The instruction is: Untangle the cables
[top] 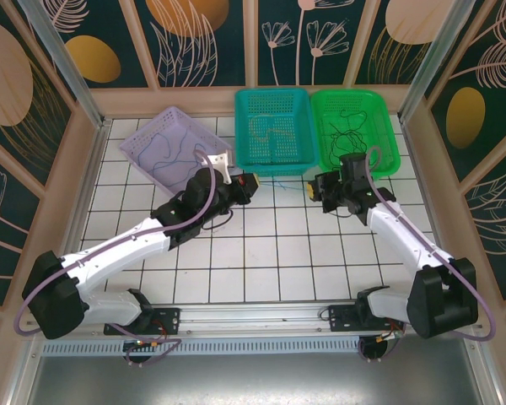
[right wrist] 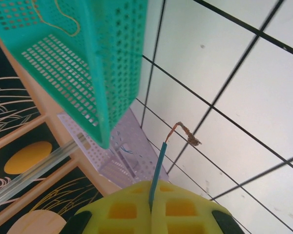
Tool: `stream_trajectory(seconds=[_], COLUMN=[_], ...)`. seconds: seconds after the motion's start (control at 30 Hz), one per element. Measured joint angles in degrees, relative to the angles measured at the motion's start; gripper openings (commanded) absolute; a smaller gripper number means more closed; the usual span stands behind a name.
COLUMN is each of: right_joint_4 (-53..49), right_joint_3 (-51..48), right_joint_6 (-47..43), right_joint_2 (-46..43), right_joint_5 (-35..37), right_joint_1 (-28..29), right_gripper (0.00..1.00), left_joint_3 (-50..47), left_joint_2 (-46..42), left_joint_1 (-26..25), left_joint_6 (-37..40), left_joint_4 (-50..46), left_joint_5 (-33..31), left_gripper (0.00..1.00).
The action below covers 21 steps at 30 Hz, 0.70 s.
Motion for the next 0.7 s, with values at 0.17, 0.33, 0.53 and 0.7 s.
stream_trajectory(seconds=[0.17,0.33,0.53,0.7], right_joint_4=[-0.02,1.42,5.53,8.70], right_joint_3=[-0.37,-3.06,-5.75,-5.75], right_joint_6=[1.64,5.53,11.89,14.73], right_joint_2=[0.55,1.31,1.36,2.47], right_joint_5=[-1.90,-4.02,-5.75,-7.37], right_joint_1=[2.75,7.21,9.64,10.97], right_gripper=[0.00,0.00,0.00,0.04], left_joint_3=[-0.42,-0.37,0.72,3.48], left_joint_2=[0.02,1.55,5.31,8.22], left_joint_1=[2.29,3.50,5.60,6.51], left_joint_6=[-3.02,-5.20,-6.97,-7.41], left_joint_4=[4.24,9.46,13.79,17.05], left_joint_5=[0.28,1.77,3.89,7.65], left_gripper=[0.00,0.00,0.00,0.00])
